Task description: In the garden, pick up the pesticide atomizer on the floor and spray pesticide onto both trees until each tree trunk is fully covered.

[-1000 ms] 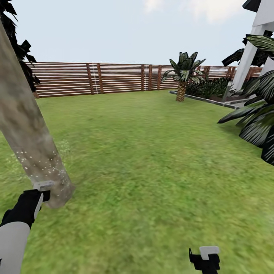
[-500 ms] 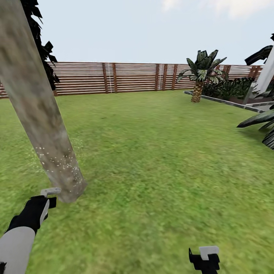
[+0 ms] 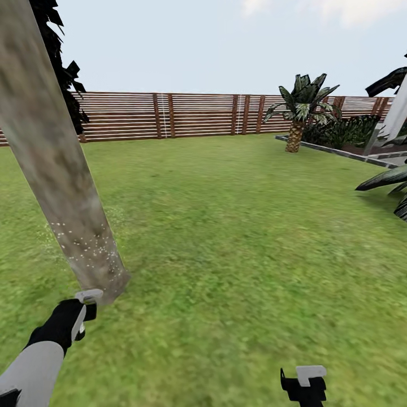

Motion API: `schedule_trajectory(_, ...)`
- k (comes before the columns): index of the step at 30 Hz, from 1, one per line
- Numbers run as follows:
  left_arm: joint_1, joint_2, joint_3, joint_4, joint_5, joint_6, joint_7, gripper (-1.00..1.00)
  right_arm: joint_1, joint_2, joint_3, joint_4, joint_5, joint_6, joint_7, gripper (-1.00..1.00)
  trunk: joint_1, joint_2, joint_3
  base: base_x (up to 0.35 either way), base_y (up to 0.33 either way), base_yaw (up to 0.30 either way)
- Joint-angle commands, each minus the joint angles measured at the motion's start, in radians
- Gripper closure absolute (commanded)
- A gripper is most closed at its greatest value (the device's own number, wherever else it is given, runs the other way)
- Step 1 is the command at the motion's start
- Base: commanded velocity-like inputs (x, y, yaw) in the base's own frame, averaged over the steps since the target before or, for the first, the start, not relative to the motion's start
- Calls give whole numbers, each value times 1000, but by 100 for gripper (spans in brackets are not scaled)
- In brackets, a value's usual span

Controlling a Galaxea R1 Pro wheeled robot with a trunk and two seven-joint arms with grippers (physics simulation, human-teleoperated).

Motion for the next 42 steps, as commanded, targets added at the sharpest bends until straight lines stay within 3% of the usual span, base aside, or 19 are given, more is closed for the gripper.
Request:
schedule_trajectory(1,3,-4,2,5,-6,-9,0,100,-1,-1,-8,2,11,-3,-4,-100,0,0,-1,0,0,0)
schedule_trajectory(3,7,-13,3,25,-6,-88,3,100,-1,-1,-9,2,11,-3,-4,-100,0,0,-1,0,0,0)
schedule_trajectory(6,8,-17,3,39,-5,-124,5,100,-1,-1,-9,1,11,-3,-3,-100,0,0,-1,0,0,0)
schedule_trajectory(19,21,-20,33,81,-5,-134,3,100,-1,0,-9,1,11,-3,-4,-100,0,0,-1,199,161,0)
schedule_trajectory(25,22,-13,85,74,-6,-134,-9,100,-1,0,-9,1,10,-3,-4,-100,0,0,-1,30,302,0)
schedule_trajectory(34,22,-13,86,71,-6,-135,-10,100,-1,0,-8,1,10,-3,-3,-100,0,0,-1,-14,306,0)
schedule_trajectory(42,24,-24,77,81,-9,-139,-12,100,-1,-1,-9,1,10,-3,-4,-100,0,0,-1,-304,95,0)
